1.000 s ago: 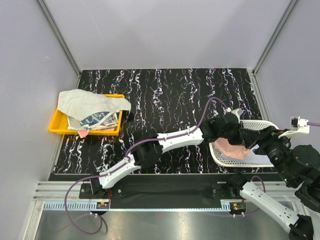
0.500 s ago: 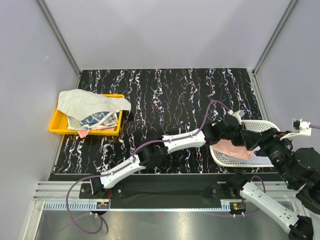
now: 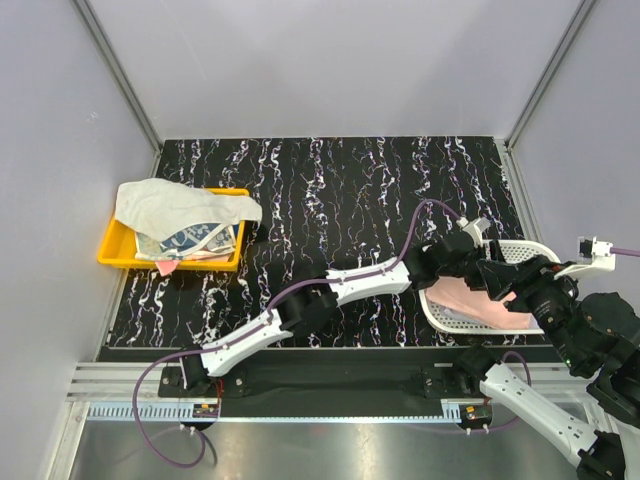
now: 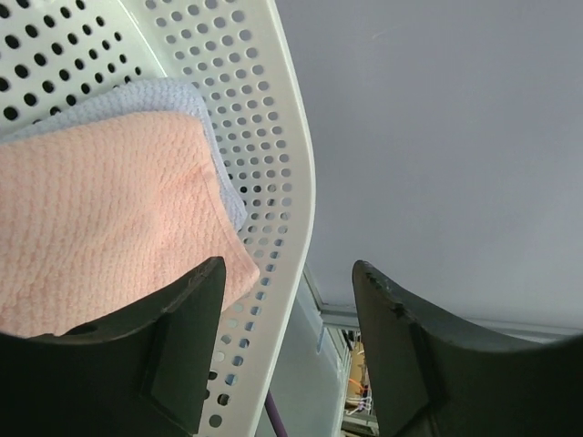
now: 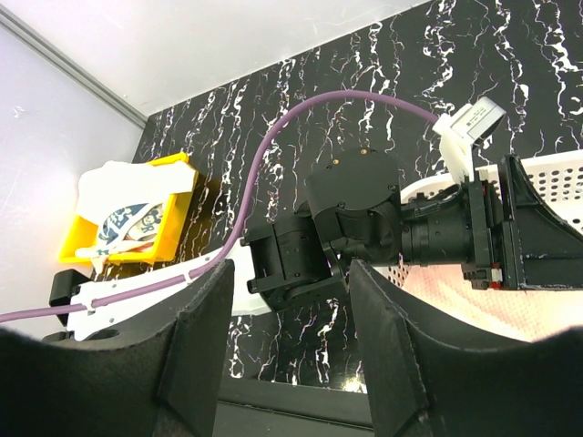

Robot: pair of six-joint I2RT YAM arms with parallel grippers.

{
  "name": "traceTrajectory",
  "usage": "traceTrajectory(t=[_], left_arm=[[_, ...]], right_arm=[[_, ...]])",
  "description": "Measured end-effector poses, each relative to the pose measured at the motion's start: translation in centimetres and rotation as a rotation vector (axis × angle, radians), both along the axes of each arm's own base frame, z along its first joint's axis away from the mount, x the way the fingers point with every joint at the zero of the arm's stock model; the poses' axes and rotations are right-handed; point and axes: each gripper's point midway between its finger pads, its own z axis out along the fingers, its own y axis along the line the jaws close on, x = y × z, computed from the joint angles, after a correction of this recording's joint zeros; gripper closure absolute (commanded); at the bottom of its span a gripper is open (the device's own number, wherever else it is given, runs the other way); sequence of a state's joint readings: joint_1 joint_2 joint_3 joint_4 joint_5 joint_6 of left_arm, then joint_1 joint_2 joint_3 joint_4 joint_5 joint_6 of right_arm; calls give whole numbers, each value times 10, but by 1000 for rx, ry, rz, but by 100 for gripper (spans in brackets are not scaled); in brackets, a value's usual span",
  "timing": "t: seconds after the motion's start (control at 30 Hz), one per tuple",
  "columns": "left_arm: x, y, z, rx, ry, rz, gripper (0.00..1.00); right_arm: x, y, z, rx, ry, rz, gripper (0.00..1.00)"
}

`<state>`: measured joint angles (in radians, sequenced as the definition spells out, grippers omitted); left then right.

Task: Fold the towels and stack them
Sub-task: Neatly place the folded towel into the bin, then grab crumpled towel

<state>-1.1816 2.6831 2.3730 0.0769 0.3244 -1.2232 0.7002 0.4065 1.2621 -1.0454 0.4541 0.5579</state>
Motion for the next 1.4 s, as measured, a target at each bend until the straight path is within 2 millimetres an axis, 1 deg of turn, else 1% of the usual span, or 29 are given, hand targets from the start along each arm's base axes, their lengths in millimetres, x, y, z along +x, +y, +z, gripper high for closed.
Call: traceTrajectory(t=[0.1,0.17,0.27,0.33,0.37,0.4,0.47,0.53,0.57,0.6,0.67,0.73,0.8,0.87,0.9,0.93,1.0,1.03,1.1,1.13,1.2,1.27,1.33,1.4], left_arm=[[3,2,0,-14,-20,-7,37],[5,7,-6,1,-27,-8,37],[11,22,-19,51,-42,-3,37],[16,39,-25,93,-61,4,36],[19,51,-26,125,-68,10,36],[23,61,-24,145,-89,18,37],[30,83,-14,196,-140,48,36],[40,109,6,239,-200,97,36],[46,130,20,259,-233,136,36],[49,146,30,273,-247,161,36],[58,191,55,294,-284,245,35],[73,246,68,344,-300,354,35],[99,309,72,421,-304,507,34],[126,378,60,545,-287,674,33],[138,412,51,615,-273,758,33],[146,448,38,700,-250,832,33],[151,506,15,855,-204,943,33],[150,534,2,940,-175,989,33],[143,582,-17,1086,-116,1058,33],[140,598,-23,1132,-95,1081,33],[132,637,-31,1224,-41,1144,33],[131,666,-31,1259,0,1214,33],[132,688,-26,1275,24,1281,34],[133,703,-25,1283,44,1328,34]], right_arm=[[0,0,0,4,1,0,40],[0,0,0,7,2,0,39],[0,1,0,10,4,0,39],[1,2,0,11,7,1,39],[1,3,0,11,9,1,39],[2,3,0,9,12,3,39],[5,7,-1,4,20,7,38],[9,12,-2,-4,32,13,38],[12,16,-2,-8,38,18,38],[17,21,-3,-13,45,24,38],[25,29,-7,-26,64,30,37],[36,42,-15,-44,93,49,37],[47,57,-27,-65,126,67,37],[59,73,-42,-86,168,97,37],[64,82,-50,-95,189,114,37],[70,92,-59,-105,214,132,37],[79,108,-77,-121,255,168,38],[84,117,-86,-129,279,185,39],[93,132,-104,-142,320,217,39],[95,137,-112,-149,337,227,39],[100,148,-127,-156,368,255,39],[103,155,-137,-160,387,272,39],[105,161,-145,-161,401,287,39],[108,166,-153,-163,412,299,39]])
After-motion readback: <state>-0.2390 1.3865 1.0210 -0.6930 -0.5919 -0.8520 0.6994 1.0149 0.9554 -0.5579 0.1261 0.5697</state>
